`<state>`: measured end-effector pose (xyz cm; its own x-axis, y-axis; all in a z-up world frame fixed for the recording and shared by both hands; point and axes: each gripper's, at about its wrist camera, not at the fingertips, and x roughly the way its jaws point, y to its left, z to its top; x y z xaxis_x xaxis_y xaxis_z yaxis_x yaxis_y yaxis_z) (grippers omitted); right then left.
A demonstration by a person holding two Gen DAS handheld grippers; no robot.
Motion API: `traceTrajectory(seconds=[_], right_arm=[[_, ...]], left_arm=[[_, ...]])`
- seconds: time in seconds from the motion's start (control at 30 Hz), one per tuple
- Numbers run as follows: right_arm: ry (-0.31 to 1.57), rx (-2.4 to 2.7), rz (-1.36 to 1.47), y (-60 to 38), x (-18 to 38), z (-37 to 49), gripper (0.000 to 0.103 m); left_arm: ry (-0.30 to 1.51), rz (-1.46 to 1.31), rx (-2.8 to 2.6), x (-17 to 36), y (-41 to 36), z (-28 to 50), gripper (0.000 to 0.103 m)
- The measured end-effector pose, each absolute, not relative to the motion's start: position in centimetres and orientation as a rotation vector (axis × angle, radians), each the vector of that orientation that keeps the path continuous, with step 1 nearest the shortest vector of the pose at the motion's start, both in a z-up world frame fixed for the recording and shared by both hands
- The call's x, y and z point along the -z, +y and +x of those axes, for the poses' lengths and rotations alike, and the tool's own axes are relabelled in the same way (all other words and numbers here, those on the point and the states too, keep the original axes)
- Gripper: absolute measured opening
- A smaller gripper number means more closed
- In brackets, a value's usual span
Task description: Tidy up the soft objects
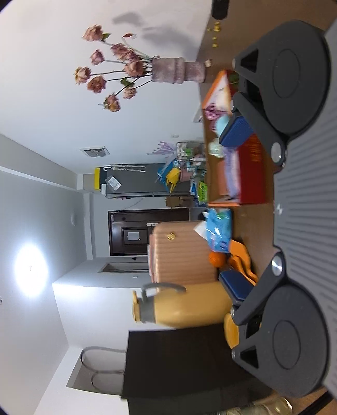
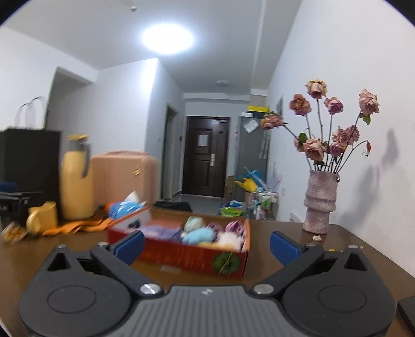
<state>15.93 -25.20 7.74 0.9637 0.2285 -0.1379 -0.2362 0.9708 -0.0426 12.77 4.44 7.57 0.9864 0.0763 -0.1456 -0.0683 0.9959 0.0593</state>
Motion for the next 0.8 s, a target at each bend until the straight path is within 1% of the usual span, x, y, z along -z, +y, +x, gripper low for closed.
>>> traceTrajectory(seconds=[0.13, 0.27, 0.4, 0.6, 0.8], right_arm=[[0.176, -0.254, -0.077, -25.3, -6.0, 11.3, 0.103], [0.209, -0.254, -0.004, -24.9, -3.1, 5.7, 0.103], [0.151, -0.165, -0.012, -23.9, -1.0, 1.6, 0.103], [0.161, -0.188, 0.128, -24.2, -1.0, 2.1, 0.103], [0.164, -0.187, 0.116, -24.4, -1.0, 2.1, 0.103]], left_arm=[[0.188, 0.040, -0.085, -5.1, 4.6, 7.6, 0.103], [0.196, 0.077, -0.113, -2.8, 3.9, 2.8, 0.103], [0.196, 0.142, -0.045, -2.0, 3.0, 0.2, 0.103], [0.192, 0.092, -0.034, -2.5, 2.9, 0.3, 0.103], [0.185, 0.088, -0.038, -2.8, 2.9, 0.3, 0.103]])
